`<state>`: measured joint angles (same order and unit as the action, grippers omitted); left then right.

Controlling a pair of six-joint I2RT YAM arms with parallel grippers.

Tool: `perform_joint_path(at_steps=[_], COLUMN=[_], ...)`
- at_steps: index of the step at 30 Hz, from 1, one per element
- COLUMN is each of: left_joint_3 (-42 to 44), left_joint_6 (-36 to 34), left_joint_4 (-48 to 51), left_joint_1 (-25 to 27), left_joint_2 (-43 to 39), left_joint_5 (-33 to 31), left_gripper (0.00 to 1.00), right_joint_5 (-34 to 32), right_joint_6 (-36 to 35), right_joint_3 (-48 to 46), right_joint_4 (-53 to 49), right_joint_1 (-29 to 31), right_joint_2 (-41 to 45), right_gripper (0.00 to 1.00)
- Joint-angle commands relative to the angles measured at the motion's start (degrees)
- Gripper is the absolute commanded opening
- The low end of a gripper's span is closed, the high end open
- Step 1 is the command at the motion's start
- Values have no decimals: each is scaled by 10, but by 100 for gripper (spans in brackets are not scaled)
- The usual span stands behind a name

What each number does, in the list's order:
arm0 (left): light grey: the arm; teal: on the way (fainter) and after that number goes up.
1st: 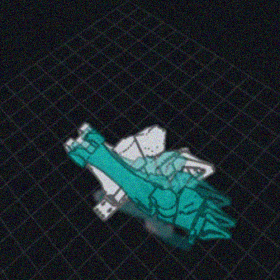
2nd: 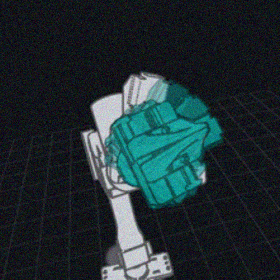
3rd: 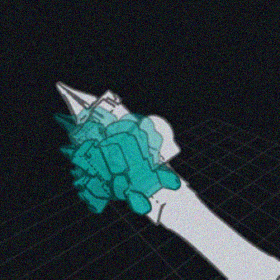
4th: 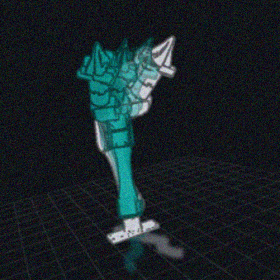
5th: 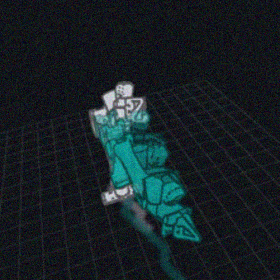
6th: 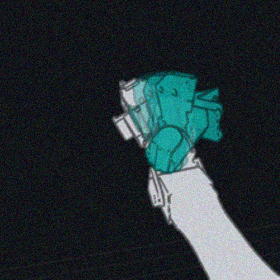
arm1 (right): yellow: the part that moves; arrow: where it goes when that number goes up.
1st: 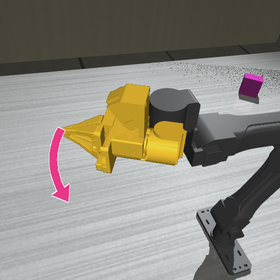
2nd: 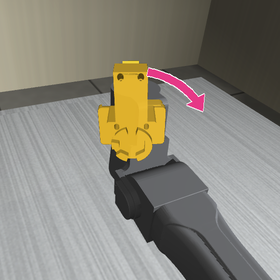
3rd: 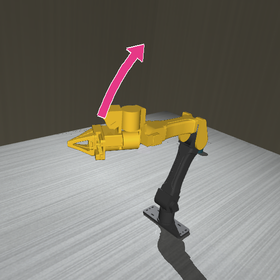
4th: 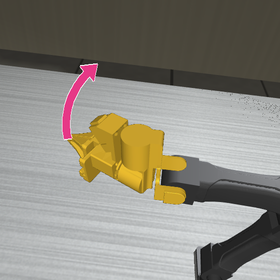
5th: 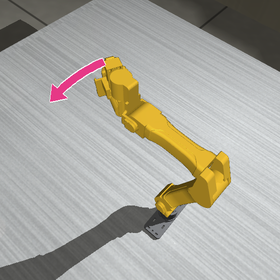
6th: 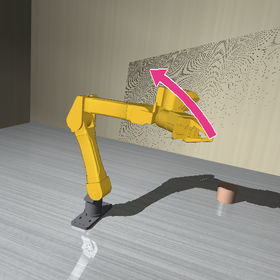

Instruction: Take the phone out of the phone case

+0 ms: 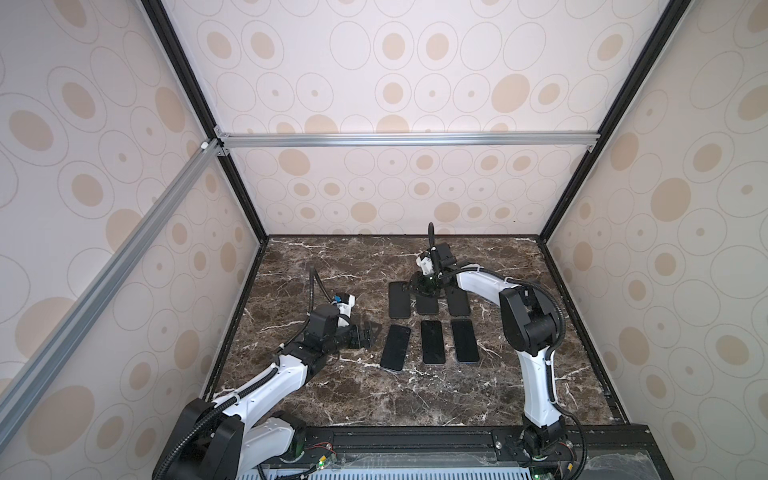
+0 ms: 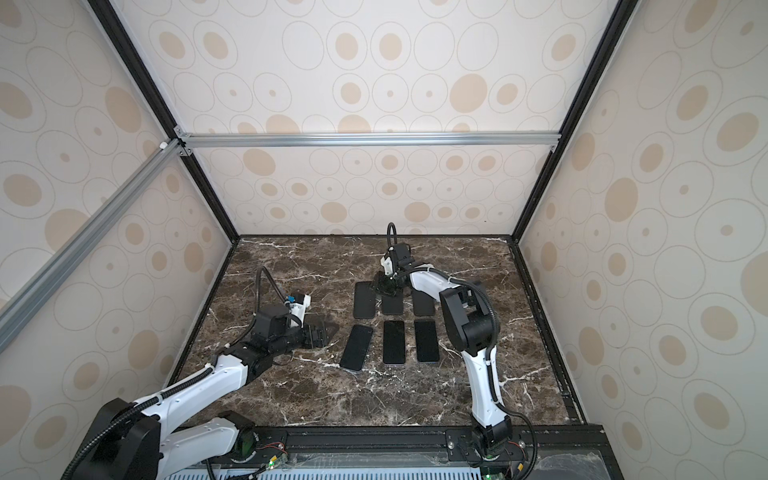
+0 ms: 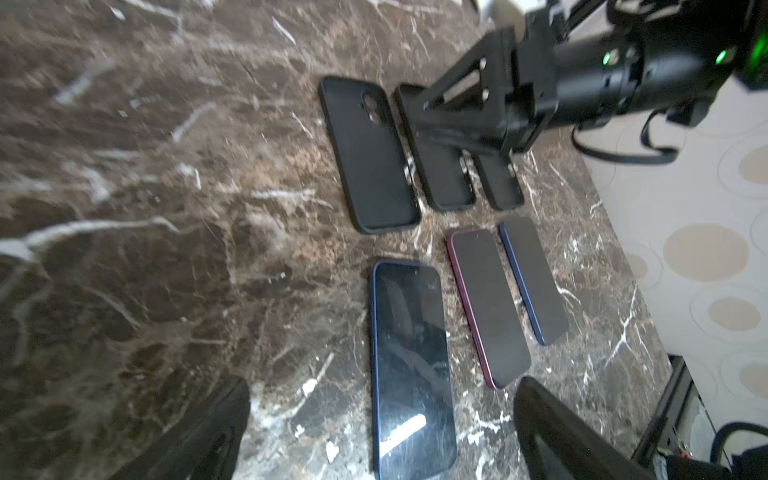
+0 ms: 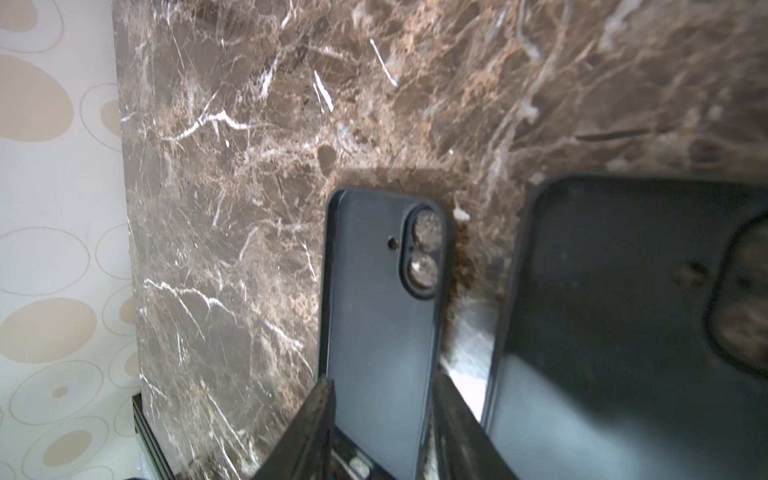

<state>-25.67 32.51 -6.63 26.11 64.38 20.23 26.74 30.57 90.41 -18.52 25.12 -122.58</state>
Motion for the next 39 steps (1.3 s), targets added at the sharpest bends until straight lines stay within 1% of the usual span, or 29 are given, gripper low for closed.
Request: perform_joint_path(at_steps=[1, 6, 10, 15, 19, 22, 28, 34, 39], left_joint_3=[15, 31, 22, 7, 1, -2, 3, 18, 14], left_joint_6=[38, 61, 63, 66, 75, 82, 102, 127, 137], left_joint_4=[-4, -18, -27, -33, -39, -39, -29, -63, -91], left_joint_1=[32, 69, 92, 112, 130, 145, 175, 196, 207], left_joint_2=[8, 34, 66, 104, 118, 124, 116, 111, 129], left_joint_5=[-23, -32, -31, -31, -27, -25, -30, -20, -5], left_gripper=[97, 96, 96, 96, 96, 96, 95, 95, 95], right_joint_5=[-2, -10, -28, -52, -77, -90, -86, -84, -86], right_joint_6=[0, -3, -21, -38, -44, -48, -49, -47, -46], right_joint_3=[-50, -147, -206, -259, -281, -294, -293, -299, -307], right_joint_4=[16, 27, 7, -21, -44, -51, -60, -56, -55], right_joint_1=[-2, -2, -2, -2, -4, -6, -9, -8, -8], right_joint_2=[97, 212, 294, 377, 425, 444, 453, 453, 457], right_gripper=[41, 42, 42, 42, 42, 42, 42, 42, 42])
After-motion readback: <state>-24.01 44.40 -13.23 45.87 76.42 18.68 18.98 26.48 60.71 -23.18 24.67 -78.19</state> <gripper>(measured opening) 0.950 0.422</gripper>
